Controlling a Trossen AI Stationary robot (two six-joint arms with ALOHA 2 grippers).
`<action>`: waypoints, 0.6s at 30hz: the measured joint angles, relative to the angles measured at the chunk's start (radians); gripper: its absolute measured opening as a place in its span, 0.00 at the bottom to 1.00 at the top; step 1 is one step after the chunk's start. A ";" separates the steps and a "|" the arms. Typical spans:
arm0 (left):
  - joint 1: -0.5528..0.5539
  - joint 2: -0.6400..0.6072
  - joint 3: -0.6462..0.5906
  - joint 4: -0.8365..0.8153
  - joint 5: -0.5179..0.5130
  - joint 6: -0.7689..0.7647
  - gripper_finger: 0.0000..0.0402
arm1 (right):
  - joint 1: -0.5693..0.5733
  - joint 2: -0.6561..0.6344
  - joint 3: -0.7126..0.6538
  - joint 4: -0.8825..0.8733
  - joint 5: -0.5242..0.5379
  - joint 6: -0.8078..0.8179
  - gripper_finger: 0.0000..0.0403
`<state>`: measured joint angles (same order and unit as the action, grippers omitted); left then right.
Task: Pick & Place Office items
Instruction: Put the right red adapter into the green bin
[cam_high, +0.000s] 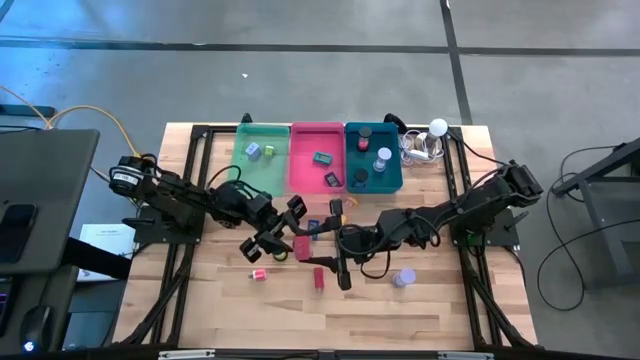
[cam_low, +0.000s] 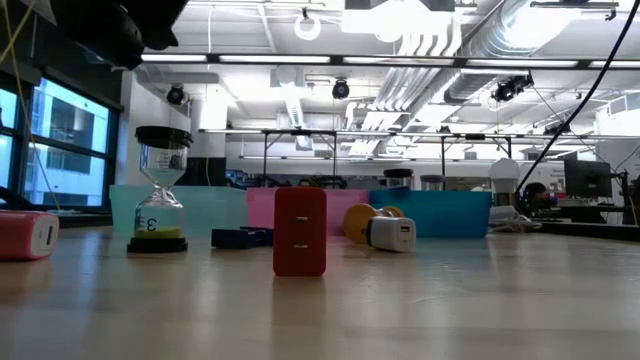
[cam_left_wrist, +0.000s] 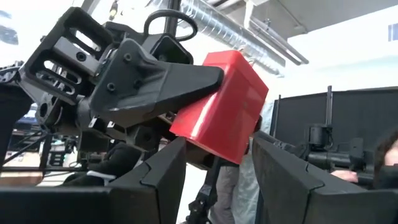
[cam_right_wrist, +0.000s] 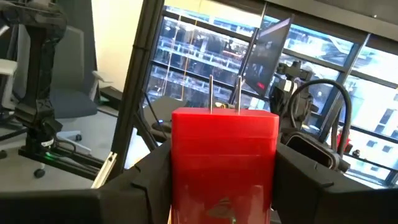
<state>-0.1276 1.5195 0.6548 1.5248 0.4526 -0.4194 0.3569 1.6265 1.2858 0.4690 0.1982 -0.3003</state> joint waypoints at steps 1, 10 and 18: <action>0.002 0.000 0.000 -0.002 -0.003 0.000 0.44 | 0.000 0.000 0.000 0.000 0.000 -0.010 0.49; -0.005 0.000 0.011 0.001 -0.013 0.008 0.44 | -0.012 0.001 -0.001 0.009 -0.052 -0.018 0.49; -0.005 0.000 0.020 -0.020 0.046 -0.002 0.44 | -0.034 0.001 -0.001 -0.005 -0.112 0.016 0.49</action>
<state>-0.1329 1.5192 0.6746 1.5050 0.4983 -0.4212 0.3233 1.6279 1.2846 0.4640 0.0864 -0.2844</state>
